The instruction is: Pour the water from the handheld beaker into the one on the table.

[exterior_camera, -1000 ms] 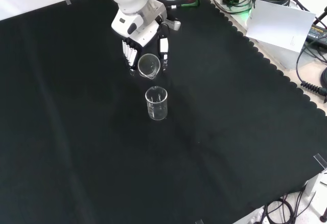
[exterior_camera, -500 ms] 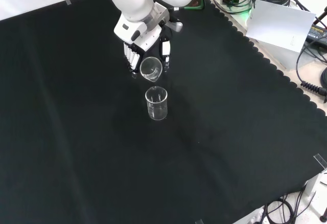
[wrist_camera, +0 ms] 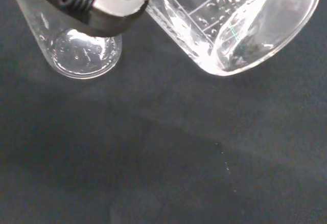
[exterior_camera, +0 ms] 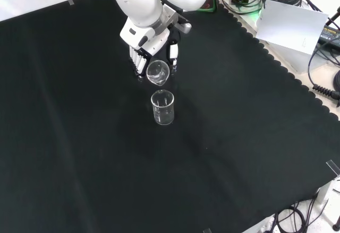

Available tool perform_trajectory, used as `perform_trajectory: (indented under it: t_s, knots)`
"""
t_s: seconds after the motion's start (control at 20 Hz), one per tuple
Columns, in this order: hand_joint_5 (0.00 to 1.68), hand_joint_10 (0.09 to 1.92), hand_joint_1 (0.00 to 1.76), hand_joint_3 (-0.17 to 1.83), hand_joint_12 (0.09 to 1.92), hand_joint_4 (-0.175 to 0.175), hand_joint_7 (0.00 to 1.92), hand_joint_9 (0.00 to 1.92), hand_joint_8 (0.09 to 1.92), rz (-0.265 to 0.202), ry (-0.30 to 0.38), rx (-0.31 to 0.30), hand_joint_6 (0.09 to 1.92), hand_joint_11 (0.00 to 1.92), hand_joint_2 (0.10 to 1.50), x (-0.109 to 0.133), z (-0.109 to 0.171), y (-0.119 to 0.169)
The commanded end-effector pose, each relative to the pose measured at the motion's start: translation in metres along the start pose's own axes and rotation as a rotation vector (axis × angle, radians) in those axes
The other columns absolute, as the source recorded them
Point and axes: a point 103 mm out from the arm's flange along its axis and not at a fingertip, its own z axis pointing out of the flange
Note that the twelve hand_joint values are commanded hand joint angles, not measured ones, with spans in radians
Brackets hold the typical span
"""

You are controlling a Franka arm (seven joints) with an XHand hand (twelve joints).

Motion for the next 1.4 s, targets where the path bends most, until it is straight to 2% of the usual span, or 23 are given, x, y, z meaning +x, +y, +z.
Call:
perform_trajectory:
  t_s: [0.05,0.5,1.4]
  knots:
    - [1.06,1.00,1.28,-0.17,0.83,-0.071,1.26,1.20,0.72,0.009,-0.042,0.016,0.86,1.05,1.11,0.003,-0.006,-0.001]
    - [1.06,1.00,1.28,-0.17,0.82,-0.072,1.26,1.21,0.72,0.008,-0.111,0.037,0.86,1.06,1.11,0.013,-0.016,-0.002]
    - [1.05,1.00,1.28,-0.17,0.82,-0.074,1.26,1.21,0.72,0.014,-0.197,0.092,0.87,1.06,1.11,0.022,-0.027,-0.004]
